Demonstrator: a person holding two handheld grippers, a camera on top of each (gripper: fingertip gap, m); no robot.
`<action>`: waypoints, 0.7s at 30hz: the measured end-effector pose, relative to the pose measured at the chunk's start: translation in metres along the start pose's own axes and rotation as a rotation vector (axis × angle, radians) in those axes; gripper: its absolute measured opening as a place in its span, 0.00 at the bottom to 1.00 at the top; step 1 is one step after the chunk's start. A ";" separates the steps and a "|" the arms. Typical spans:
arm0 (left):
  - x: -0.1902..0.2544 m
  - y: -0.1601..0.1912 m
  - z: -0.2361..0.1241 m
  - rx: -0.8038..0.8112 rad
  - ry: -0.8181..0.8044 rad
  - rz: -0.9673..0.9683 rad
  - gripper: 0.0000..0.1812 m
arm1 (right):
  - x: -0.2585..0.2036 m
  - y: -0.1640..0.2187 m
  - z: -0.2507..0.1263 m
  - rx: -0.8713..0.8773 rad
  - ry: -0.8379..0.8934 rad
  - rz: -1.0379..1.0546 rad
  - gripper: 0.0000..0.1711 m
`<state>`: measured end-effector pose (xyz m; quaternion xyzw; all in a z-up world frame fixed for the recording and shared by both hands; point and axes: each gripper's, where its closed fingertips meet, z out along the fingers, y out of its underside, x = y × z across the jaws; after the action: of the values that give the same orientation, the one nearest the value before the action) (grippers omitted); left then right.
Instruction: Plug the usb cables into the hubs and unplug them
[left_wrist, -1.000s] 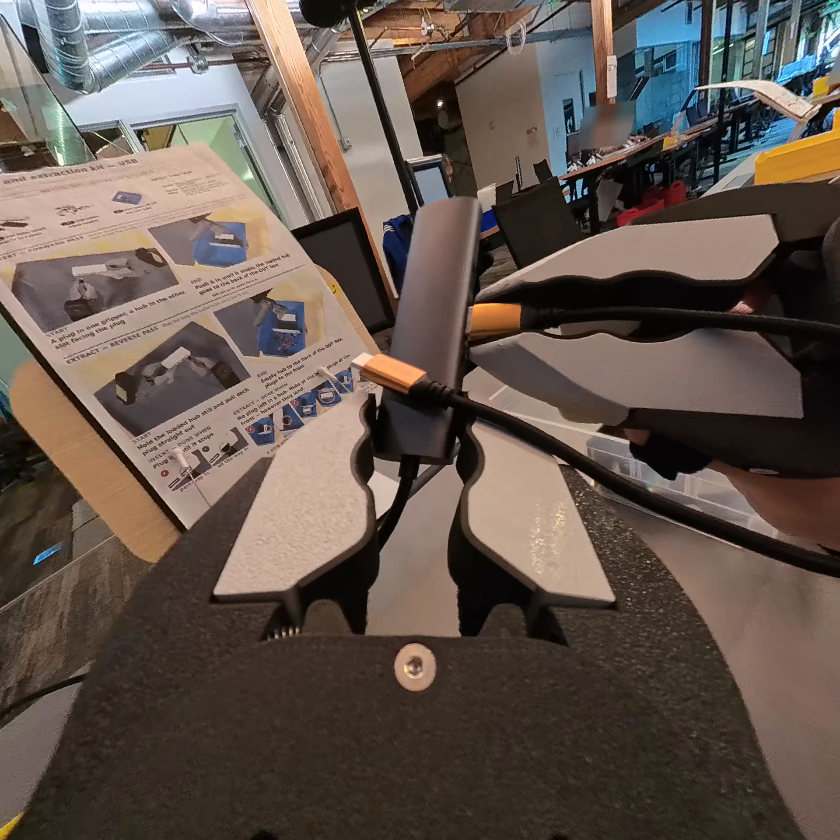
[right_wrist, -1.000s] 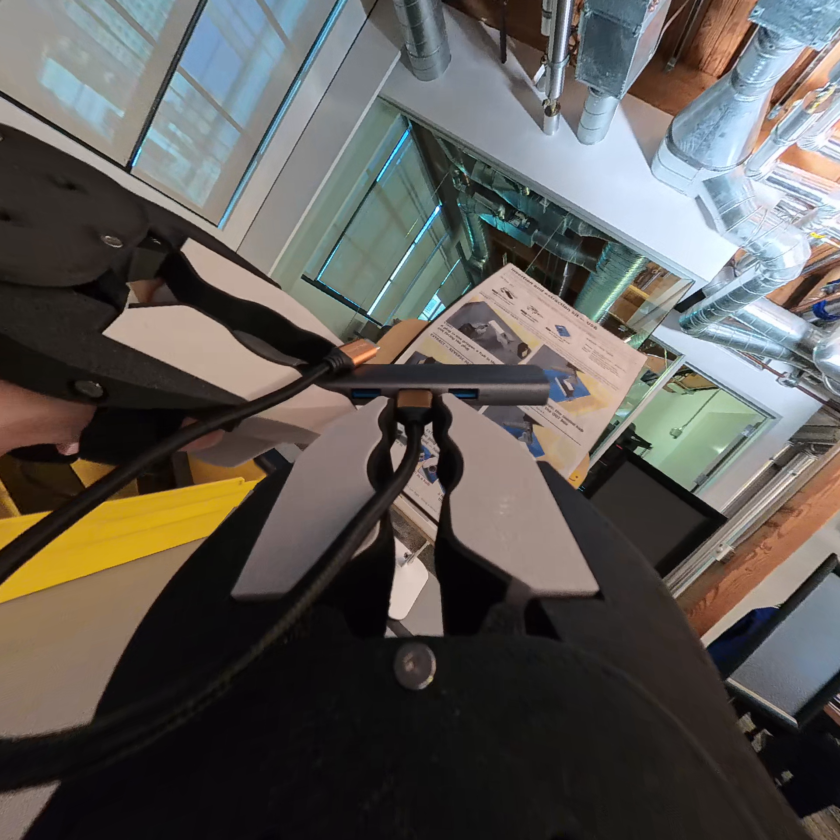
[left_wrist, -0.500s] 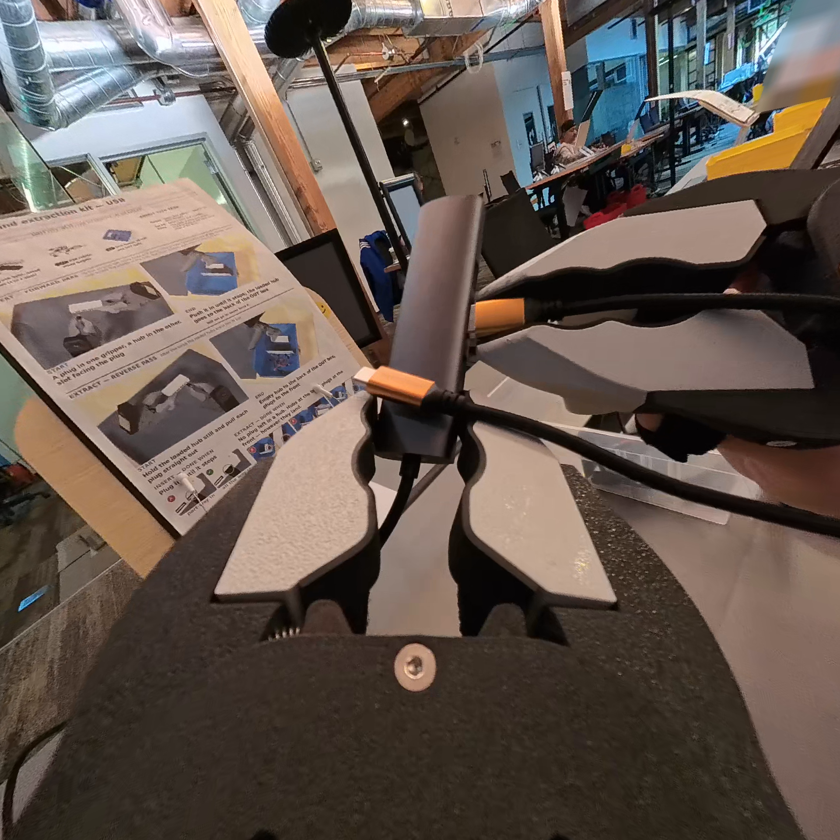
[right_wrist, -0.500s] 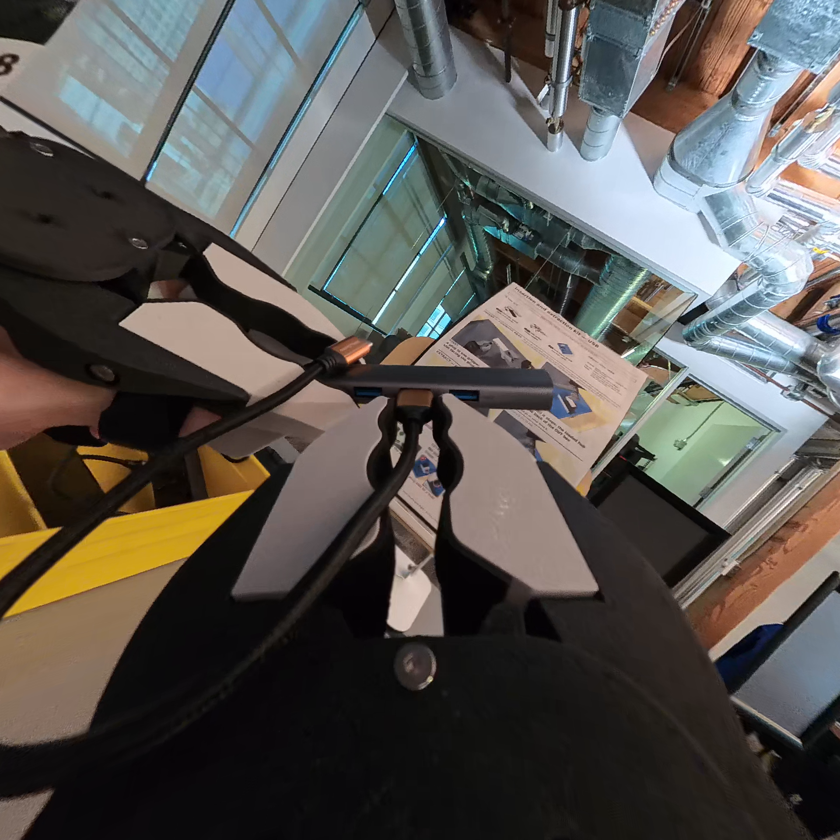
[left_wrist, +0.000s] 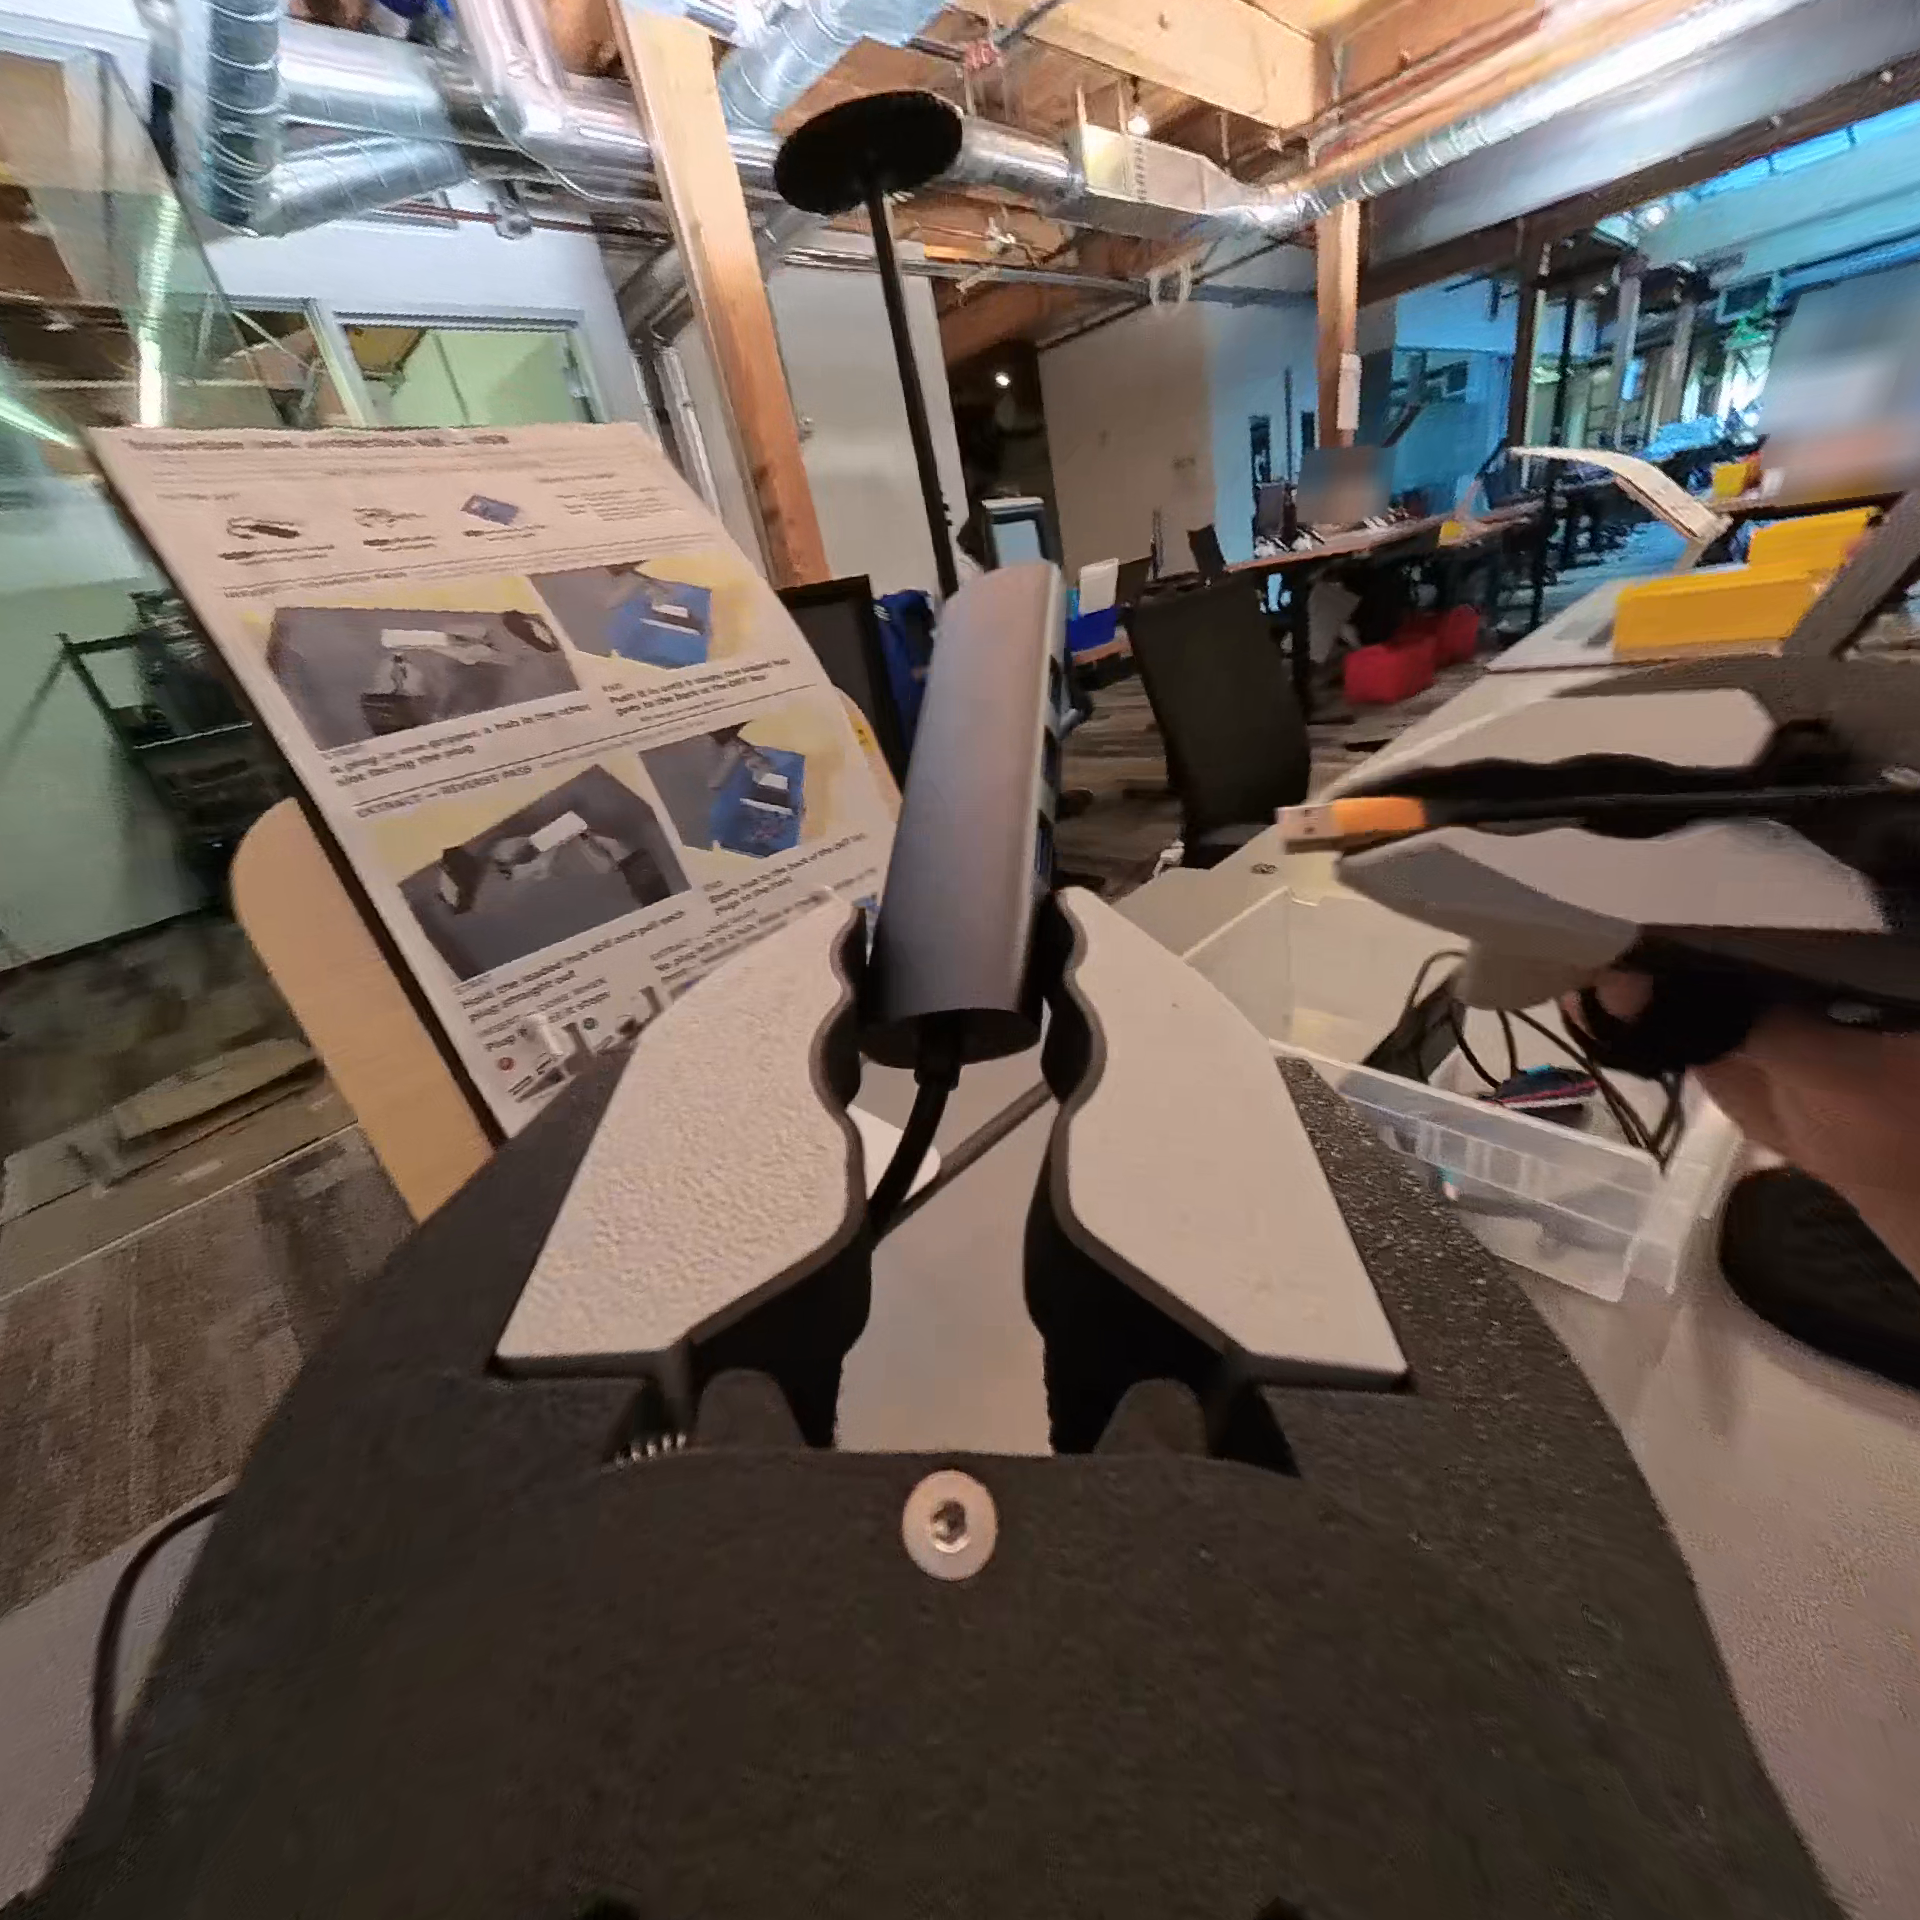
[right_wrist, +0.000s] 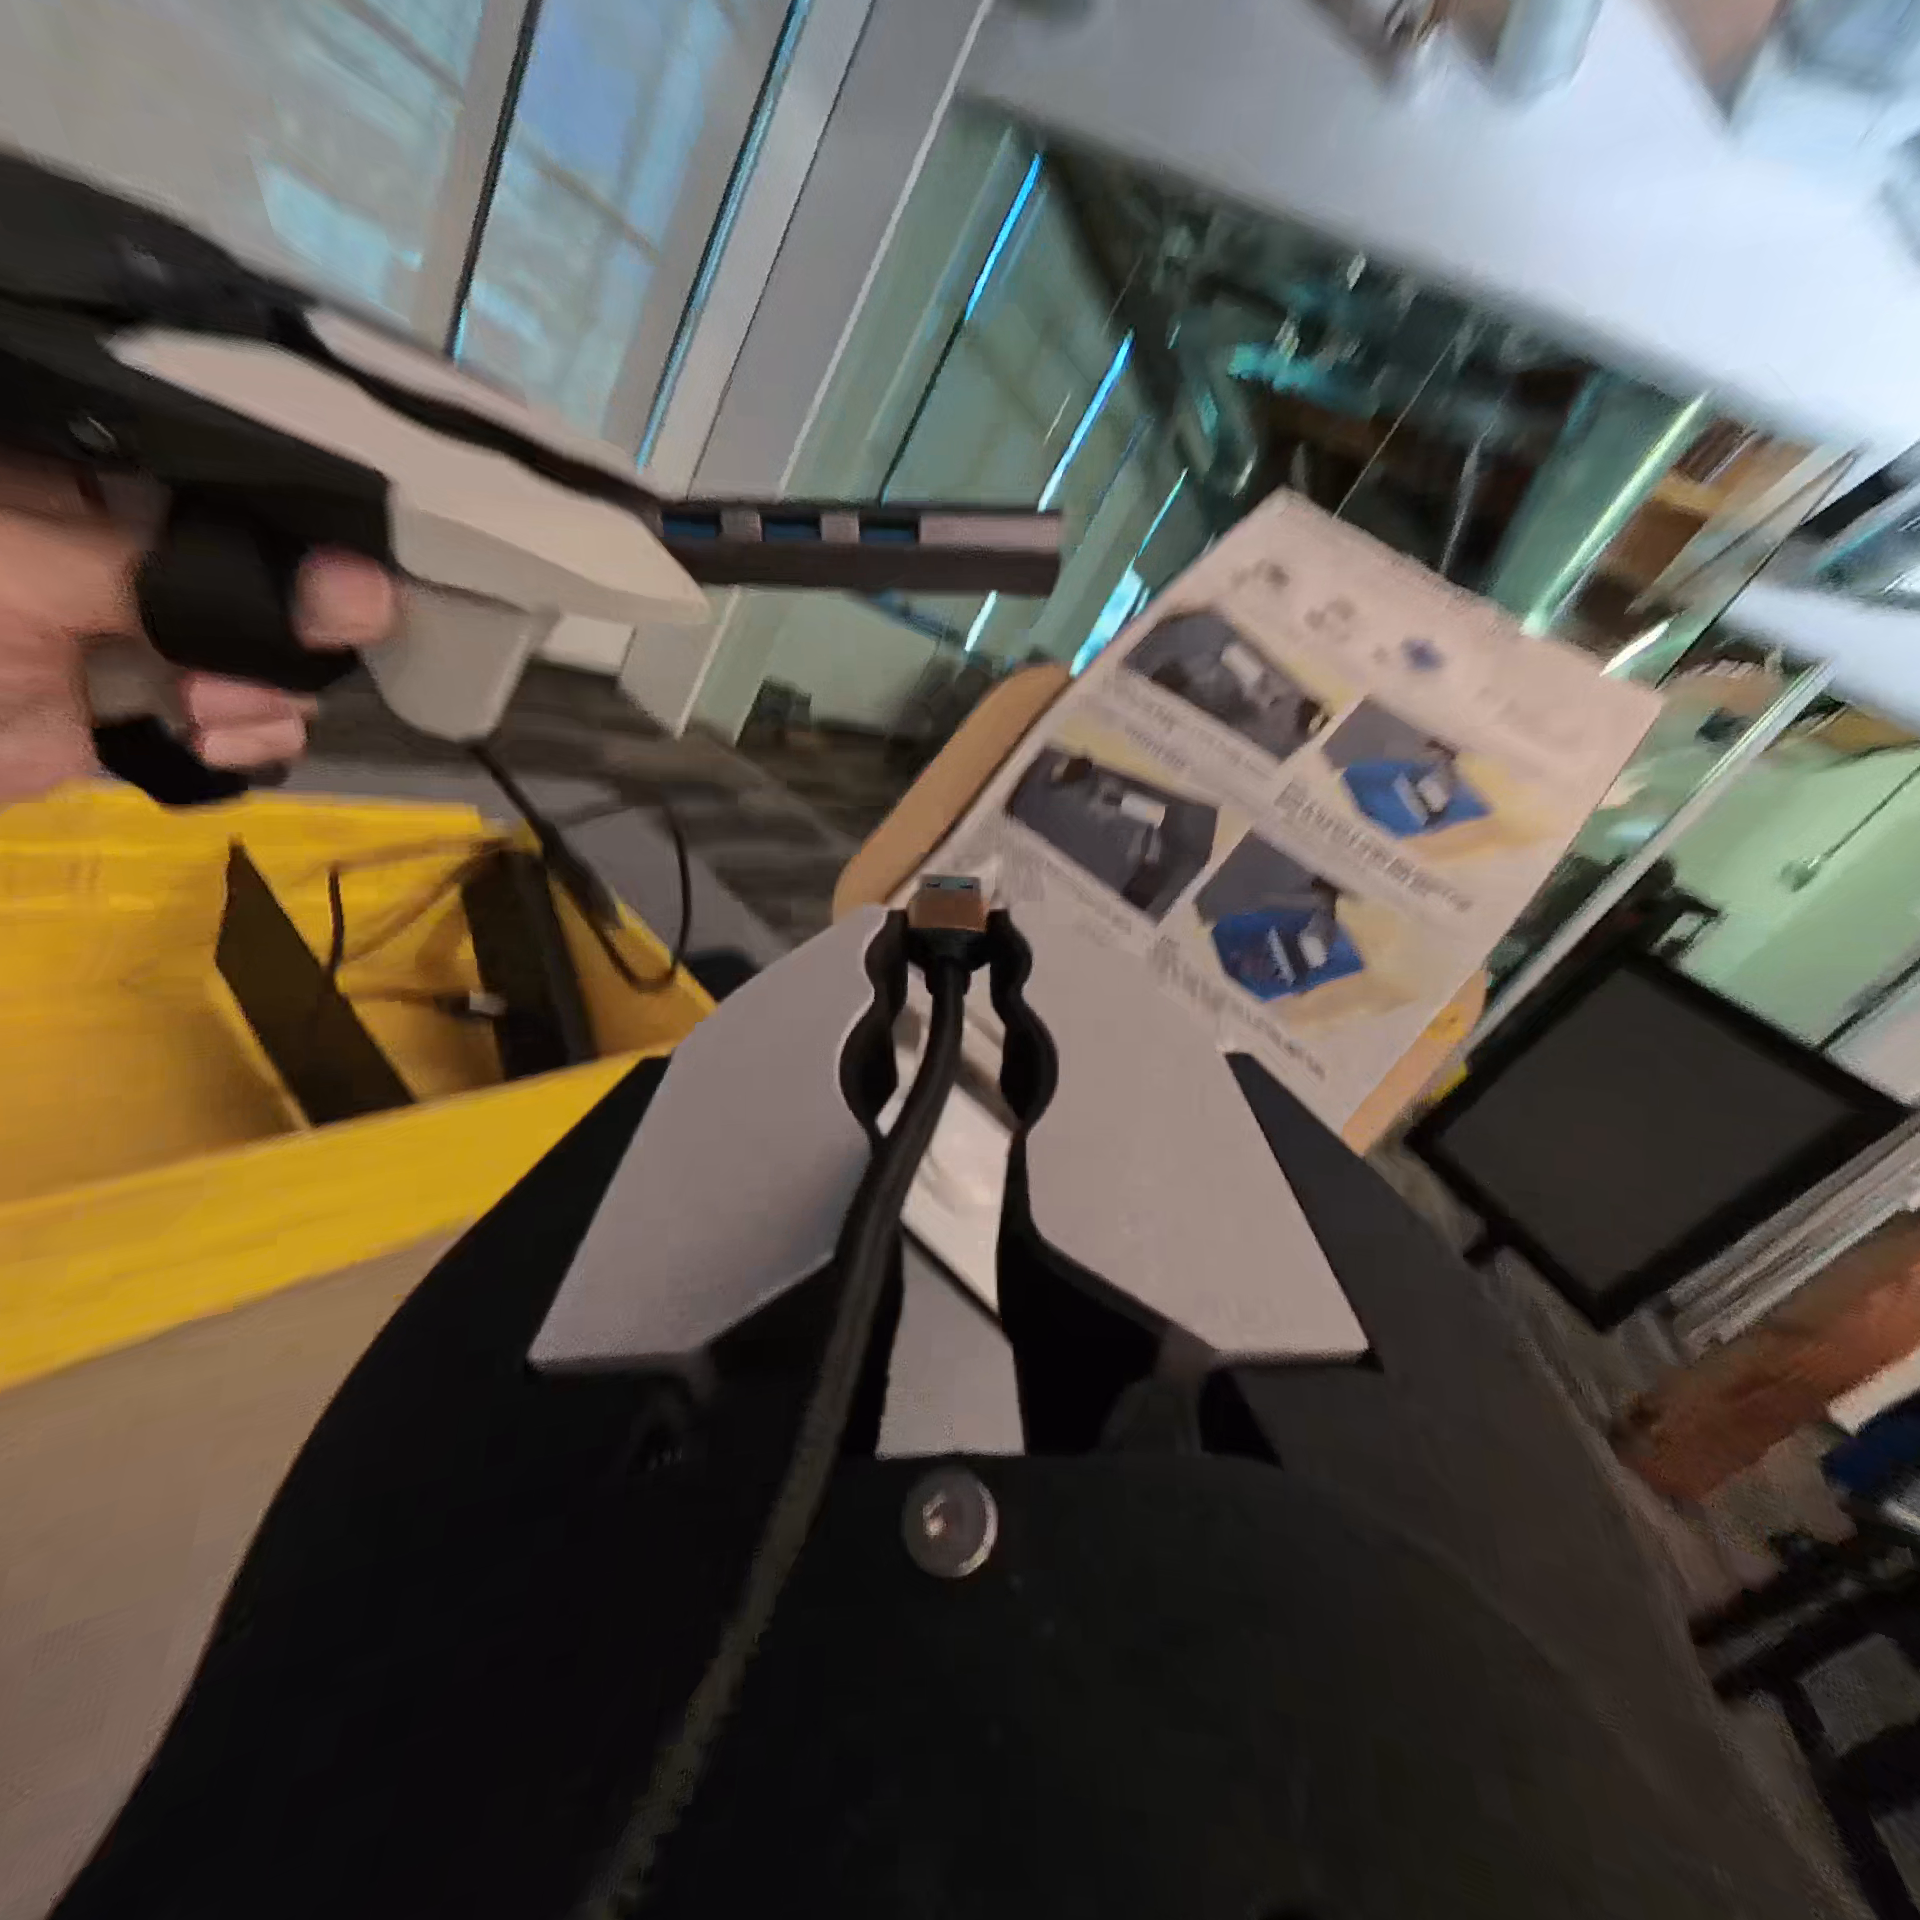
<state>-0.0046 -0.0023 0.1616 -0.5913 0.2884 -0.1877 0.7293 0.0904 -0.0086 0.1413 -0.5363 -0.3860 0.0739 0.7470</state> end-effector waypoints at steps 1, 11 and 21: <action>0.006 0.002 0.003 -0.020 0.019 0.018 0.18 | 0.006 0.017 0.002 -0.115 -0.014 -0.020 0.09; 0.056 0.011 0.020 -0.112 0.111 0.146 0.18 | 0.131 0.160 -0.080 -1.091 -0.045 -0.186 0.09; 0.058 0.013 0.018 -0.134 0.139 0.124 0.18 | 0.153 0.272 -0.195 -1.795 -0.125 0.051 0.10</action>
<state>0.0502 -0.0218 0.1400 -0.6054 0.3863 -0.1632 0.6765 0.4065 0.0393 -0.0407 -0.9214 -0.3264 -0.2098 0.0226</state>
